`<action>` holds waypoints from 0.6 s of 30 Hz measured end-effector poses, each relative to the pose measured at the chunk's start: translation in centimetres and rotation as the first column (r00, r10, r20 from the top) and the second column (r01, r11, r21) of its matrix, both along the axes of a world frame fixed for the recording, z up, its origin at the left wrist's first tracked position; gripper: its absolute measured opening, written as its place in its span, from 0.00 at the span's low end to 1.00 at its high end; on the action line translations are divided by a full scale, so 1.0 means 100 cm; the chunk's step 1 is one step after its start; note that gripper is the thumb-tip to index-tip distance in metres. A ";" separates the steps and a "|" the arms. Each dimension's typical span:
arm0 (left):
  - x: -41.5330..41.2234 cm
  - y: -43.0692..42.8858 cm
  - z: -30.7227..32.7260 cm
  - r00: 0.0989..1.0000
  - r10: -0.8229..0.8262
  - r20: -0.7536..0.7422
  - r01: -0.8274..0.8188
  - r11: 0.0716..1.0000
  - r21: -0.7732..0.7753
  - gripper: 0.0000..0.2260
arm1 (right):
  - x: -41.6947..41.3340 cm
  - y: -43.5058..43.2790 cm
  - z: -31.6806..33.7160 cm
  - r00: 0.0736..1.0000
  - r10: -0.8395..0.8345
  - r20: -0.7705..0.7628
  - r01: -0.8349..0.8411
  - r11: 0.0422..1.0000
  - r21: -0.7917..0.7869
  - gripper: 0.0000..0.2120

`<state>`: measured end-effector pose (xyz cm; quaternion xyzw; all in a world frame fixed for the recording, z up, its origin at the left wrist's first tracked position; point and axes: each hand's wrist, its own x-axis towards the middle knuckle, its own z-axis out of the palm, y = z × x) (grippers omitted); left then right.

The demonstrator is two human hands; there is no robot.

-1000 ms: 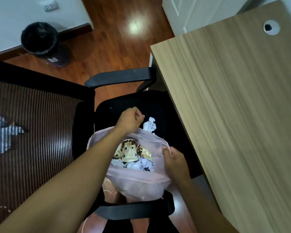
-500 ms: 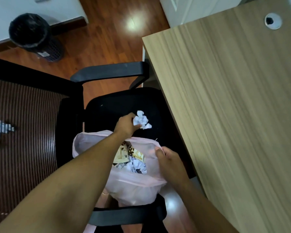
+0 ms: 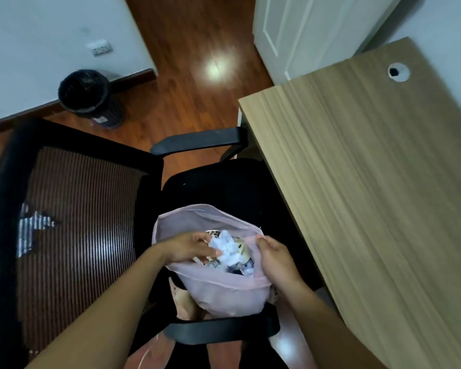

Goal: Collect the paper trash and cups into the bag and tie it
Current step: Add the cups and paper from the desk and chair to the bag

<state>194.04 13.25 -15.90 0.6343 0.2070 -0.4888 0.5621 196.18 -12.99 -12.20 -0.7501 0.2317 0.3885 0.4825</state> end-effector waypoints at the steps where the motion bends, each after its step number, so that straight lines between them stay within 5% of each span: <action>1: -0.007 -0.001 -0.003 0.997 -0.081 0.005 0.080 0.994 0.076 0.24 | -0.003 0.001 0.005 1.000 0.000 -0.006 0.000 1.000 0.002 0.16; 4: -0.021 -0.003 -0.005 0.953 -0.302 0.034 0.274 0.904 0.329 0.28 | -0.013 0.005 0.017 1.000 0.010 0.016 -0.010 1.000 -0.005 0.17; 8: -0.028 0.004 -0.001 0.957 -0.115 0.267 -0.021 0.888 0.459 0.12 | -0.025 0.010 0.038 1.000 -0.022 0.017 0.022 1.000 -0.006 0.16; 12: -0.031 0.030 0.026 0.877 -0.114 0.466 -0.188 0.812 0.552 0.05 | -0.039 0.022 0.070 0.998 -0.057 0.039 0.056 0.998 0.019 0.16; 18: -0.034 0.067 0.078 0.895 -0.227 0.383 -0.078 0.768 0.635 0.37 | -0.054 0.047 0.130 0.981 -0.177 0.081 0.168 0.980 0.107 0.14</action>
